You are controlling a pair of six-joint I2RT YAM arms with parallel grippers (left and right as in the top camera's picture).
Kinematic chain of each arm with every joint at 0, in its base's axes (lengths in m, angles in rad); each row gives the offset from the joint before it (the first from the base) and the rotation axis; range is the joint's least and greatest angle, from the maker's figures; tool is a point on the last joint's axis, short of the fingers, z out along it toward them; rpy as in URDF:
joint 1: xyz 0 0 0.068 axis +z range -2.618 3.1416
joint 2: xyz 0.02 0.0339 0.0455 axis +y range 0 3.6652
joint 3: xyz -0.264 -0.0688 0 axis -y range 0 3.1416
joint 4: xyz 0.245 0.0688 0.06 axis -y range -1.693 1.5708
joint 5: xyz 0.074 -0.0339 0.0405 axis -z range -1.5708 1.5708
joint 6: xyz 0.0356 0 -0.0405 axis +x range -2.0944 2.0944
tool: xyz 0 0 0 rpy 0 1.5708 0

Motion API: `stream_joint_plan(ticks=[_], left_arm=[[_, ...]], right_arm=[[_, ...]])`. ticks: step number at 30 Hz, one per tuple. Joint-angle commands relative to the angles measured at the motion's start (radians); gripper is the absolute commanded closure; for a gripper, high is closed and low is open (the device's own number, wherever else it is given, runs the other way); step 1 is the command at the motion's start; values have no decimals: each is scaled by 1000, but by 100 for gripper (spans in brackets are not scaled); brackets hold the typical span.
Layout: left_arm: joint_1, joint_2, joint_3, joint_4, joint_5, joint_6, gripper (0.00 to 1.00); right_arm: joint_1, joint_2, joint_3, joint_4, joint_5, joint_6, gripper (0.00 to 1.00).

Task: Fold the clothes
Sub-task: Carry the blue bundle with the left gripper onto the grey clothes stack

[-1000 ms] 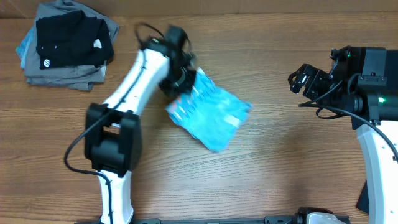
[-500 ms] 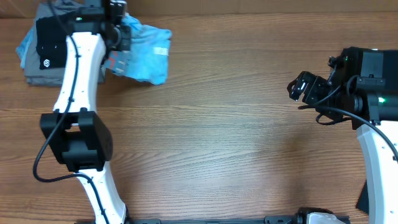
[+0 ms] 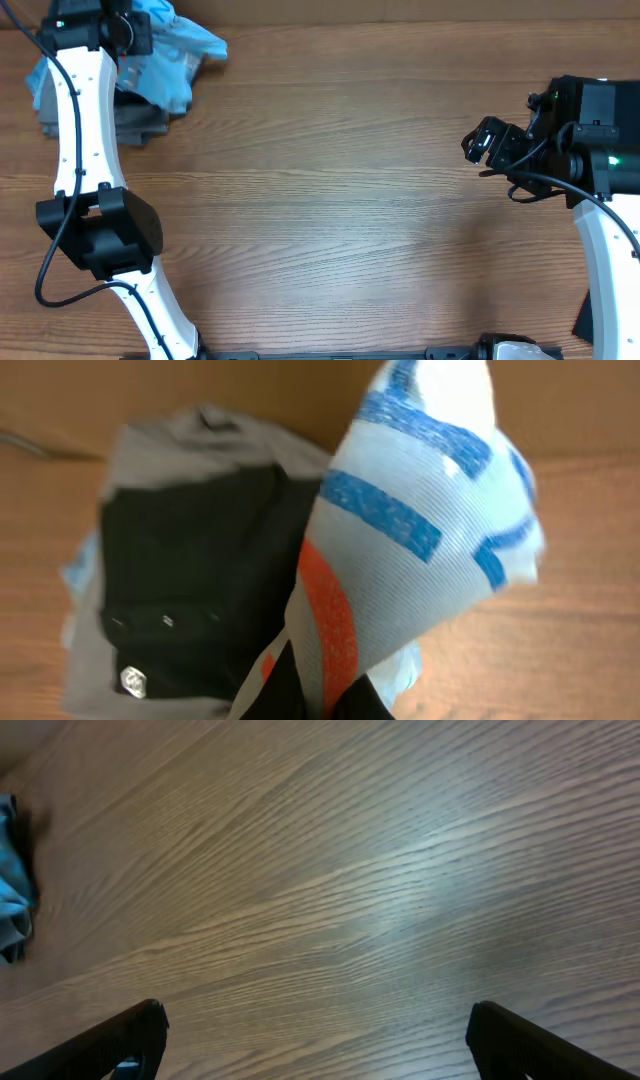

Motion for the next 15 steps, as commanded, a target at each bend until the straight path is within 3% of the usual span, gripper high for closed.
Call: stream_joint_plan(ticks=[1,10,15], left_arm=[[31,-4,47,2,-28,16,96],[125,50,44,23,-27,-76,96],[186,119,44,118,-27,-148,96]], right_arm=[[-4,-4,3,-6,6,-7,0],[-4,-4,3,-41,6,-7,0],[-4,-4,3,-67,6,-8,0]])
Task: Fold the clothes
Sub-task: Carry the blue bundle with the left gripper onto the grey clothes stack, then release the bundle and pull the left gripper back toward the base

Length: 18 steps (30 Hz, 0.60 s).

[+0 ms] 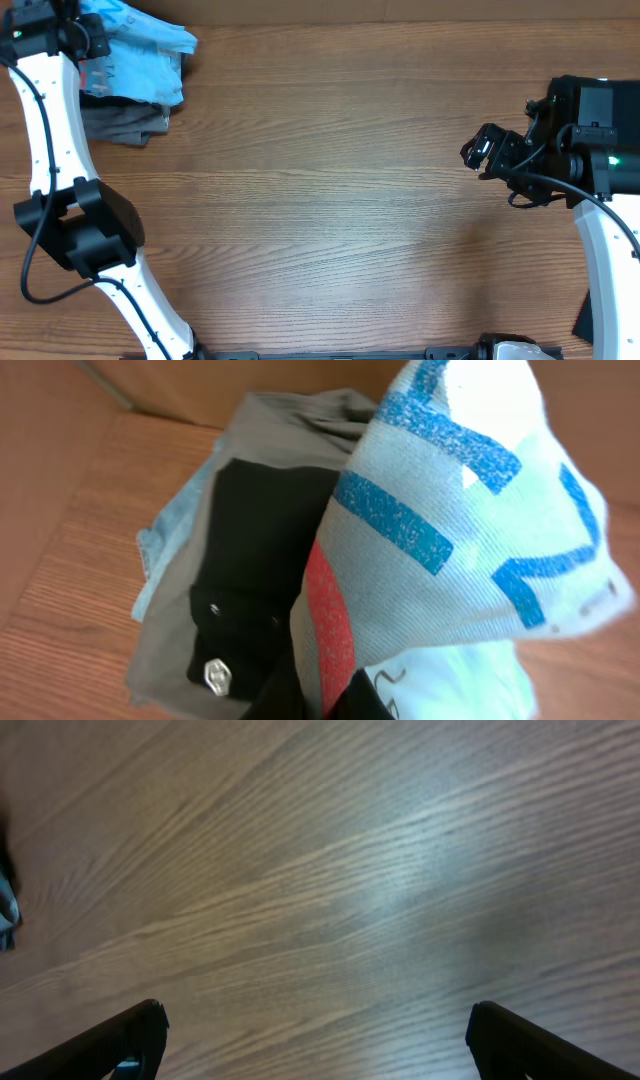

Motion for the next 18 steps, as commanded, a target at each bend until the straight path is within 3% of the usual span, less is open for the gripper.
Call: stream_joint_plan(ticks=[1,3,9,10,11,12,14,15,18], left_arm=[[43,62,27,58,-17,-69,96],[61,93,27,108,-23,-72,94],[109,168,27,235,-107,-130,74],[115,169,27,237,-130,-139,64],[121,168,27,238,-148,-145,43],[125,163,29,237,-149,-145,28],[130,153,29,232,-149,-145,5],[130,143,29,223,-149,-145,0],[127,107,29,196,-147,-165,0]], right_arm=[[-4,-4,3,-13,6,-7,0],[-4,-4,3,-22,6,-7,0],[-3,-3,-5,-62,5,-7,0],[-3,-3,-6,-68,5,-8,0],[-3,-3,-6,-73,5,-7,0],[-3,-3,-6,-76,5,-8,0],[-3,-3,-6,-75,5,-7,0],[-3,-3,-6,-75,5,-7,0],[-3,-3,-6,-74,6,-7,0]])
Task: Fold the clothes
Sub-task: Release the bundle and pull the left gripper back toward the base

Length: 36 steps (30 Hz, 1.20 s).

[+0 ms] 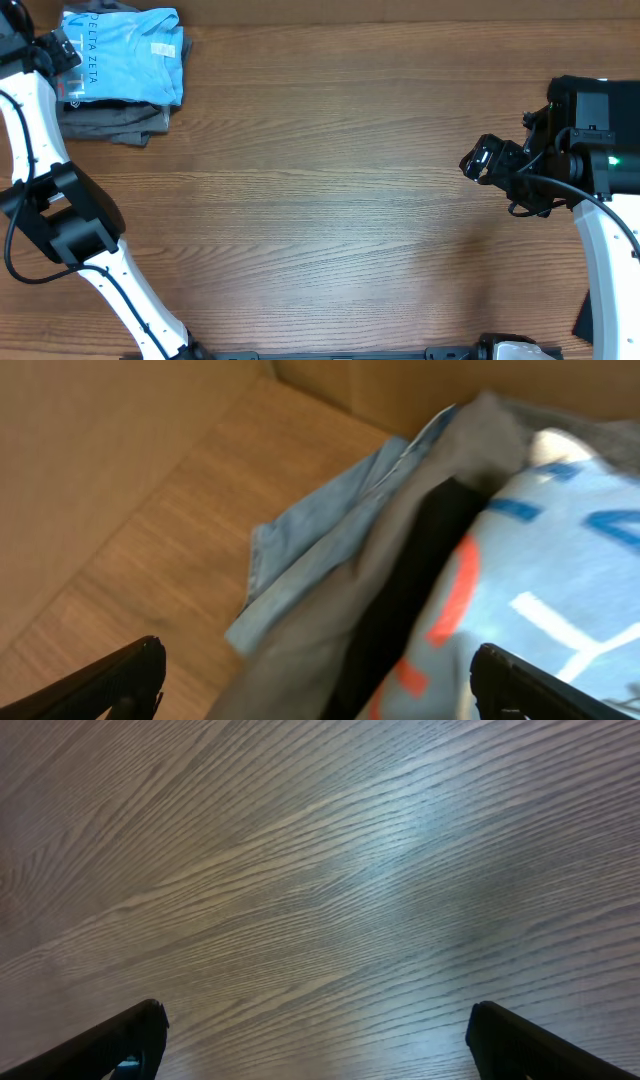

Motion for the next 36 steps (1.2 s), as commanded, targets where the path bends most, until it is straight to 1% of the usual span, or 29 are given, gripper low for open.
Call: stream_joint_plan(ticks=[1,4,5,8,9,11,13,16,20,27,31,33,36], left_arm=[[-10,-79,28,-31,-24,-65,0],[-23,-143,28,-98,31,-143,0],[-27,-171,28,-132,79,-162,0],[-37,-259,28,-230,291,-179,0],[-41,-291,28,-261,375,-178,0],[-43,-352,28,-323,491,-184,0],[-43,-427,28,-401,577,-207,0],[-42,-532,27,-495,647,-206,0],[-43,-694,27,-617,690,-188,0],[-44,-982,21,-808,692,-146,0],[-44,-1144,-48,-874,697,-121,0],[-43,-1241,-124,-899,700,-115,0],[-43,-1391,-256,-895,722,-102,0]], right_arm=[[-3,-3,-4,7,4,-7,0],[-4,-3,-4,15,4,-7,0],[-4,-3,-4,11,-3,-5,0],[-4,-5,12,30,-101,-8,0],[-4,-7,23,29,-116,-9,0],[-3,-23,51,26,-121,-7,0],[-3,-64,82,22,-120,-8,0],[-3,-174,99,8,-71,-8,0],[-3,-373,98,-69,56,-9,0],[-4,-723,97,-183,110,-41,0],[-4,-842,97,-219,116,-40,0],[-4,-876,97,-243,116,-40,0],[-4,-892,97,-288,116,-40,0]])
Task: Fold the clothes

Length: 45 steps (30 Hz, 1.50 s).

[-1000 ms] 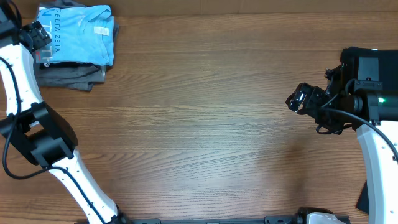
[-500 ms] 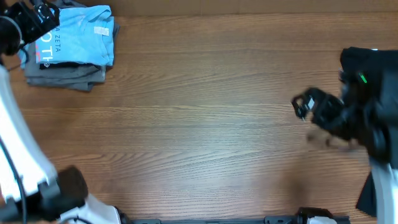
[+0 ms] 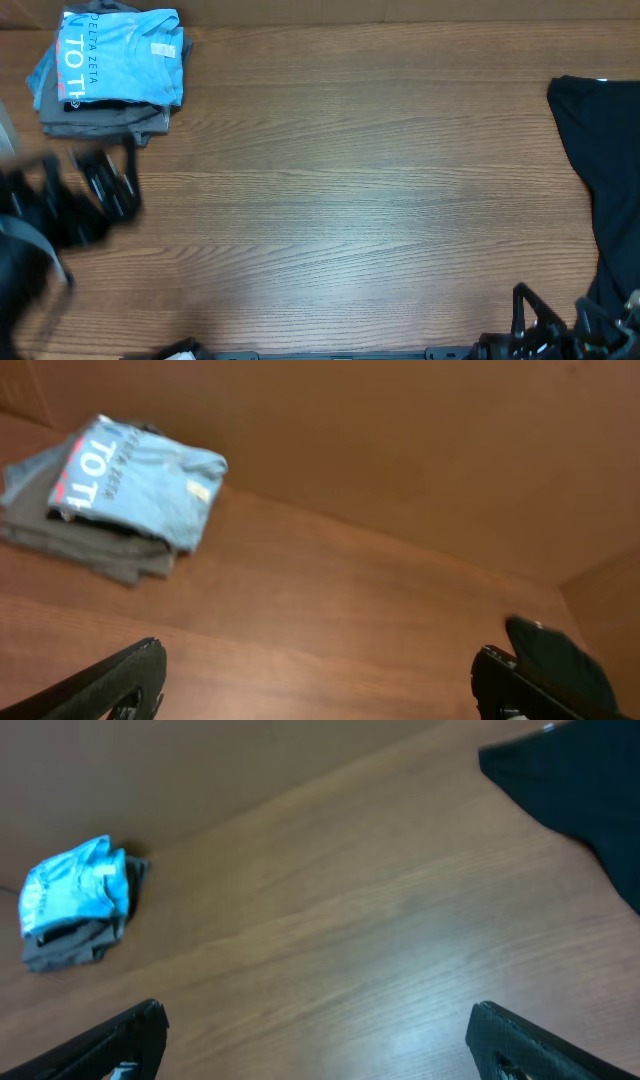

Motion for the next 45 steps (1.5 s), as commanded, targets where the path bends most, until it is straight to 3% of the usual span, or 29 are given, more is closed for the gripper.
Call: stream_joint_plan(ticks=[1,5,10,18,37,41,45], left_arm=[[1,-135,-143,9,29,39,0],[2,-284,-257,2,0,39,0],[2,-367,-275,-53,-67,39,0],[2,-374,-277,-160,-61,34,0],[2,-374,-278,-163,-64,35,0],[2,-374,-278,-163,-64,35,0],[2,-374,-278,-164,-64,35,0]], right_arm=[[-4,-5,5,-24,16,-11,0],[-4,-4,5,-56,16,-11,0],[-4,-4,5,-67,16,-11,0],[-3,-4,5,-67,16,-11,0],[-3,-9,3,-70,86,-45,0],[-2,-46,-75,77,70,-51,0],[0,-138,-324,358,4,-105,0]])
